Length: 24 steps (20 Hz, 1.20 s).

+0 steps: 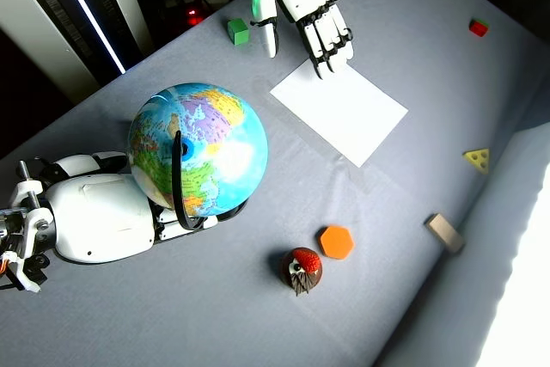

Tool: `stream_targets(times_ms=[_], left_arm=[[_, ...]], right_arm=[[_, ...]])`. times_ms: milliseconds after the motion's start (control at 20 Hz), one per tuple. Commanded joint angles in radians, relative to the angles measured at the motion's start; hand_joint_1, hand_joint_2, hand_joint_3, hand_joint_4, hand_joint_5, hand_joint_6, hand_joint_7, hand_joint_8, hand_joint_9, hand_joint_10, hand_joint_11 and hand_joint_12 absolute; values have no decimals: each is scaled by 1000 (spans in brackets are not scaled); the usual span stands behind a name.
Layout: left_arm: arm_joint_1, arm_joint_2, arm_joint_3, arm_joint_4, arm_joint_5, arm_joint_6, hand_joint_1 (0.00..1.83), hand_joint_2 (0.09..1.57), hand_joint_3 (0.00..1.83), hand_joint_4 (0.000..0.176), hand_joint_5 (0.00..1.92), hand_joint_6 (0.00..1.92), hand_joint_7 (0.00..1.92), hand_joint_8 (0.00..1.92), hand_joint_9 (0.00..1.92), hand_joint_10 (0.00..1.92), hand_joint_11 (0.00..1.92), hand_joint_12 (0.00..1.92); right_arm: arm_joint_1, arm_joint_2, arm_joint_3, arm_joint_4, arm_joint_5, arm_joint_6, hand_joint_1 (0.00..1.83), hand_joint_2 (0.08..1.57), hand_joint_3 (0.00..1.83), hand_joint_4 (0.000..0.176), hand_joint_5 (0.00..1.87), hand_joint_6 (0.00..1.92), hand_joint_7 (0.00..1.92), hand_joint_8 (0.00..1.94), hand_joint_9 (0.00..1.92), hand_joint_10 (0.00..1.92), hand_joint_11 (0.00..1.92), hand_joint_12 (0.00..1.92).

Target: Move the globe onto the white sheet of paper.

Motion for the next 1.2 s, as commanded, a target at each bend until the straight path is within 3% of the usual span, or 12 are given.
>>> stream_targets(times_ms=[0,350,750,1150], left_arm=[[-6,6,-3,43,-73,-6,0,1263,1,43,73,0,48,0,65,1,0,116],[7,6,-6,45,-52,-28,0,1262,0,44,50,0,40,0,57,0,0,87],[15,10,-26,46,-52,-40,0,1262,0,44,51,0,46,0,66,2,0,153],[13,21,-27,45,-51,-71,0,1261,0,44,50,0,38,0,59,1,0,107]], right_arm=[[11,-5,1,37,22,-3,0,1179,0,0,129,5,138,7,123,2,0,3],[44,-54,0,36,-68,-2,0,1178,0,0,125,3,132,1,104,0,0,0],[112,-121,-64,-44,-227,53,0,1178,0,0,110,3,121,0,95,0,0,0],[179,-257,-72,-53,-377,74,0,1184,2,0,141,14,145,9,105,4,0,0]])
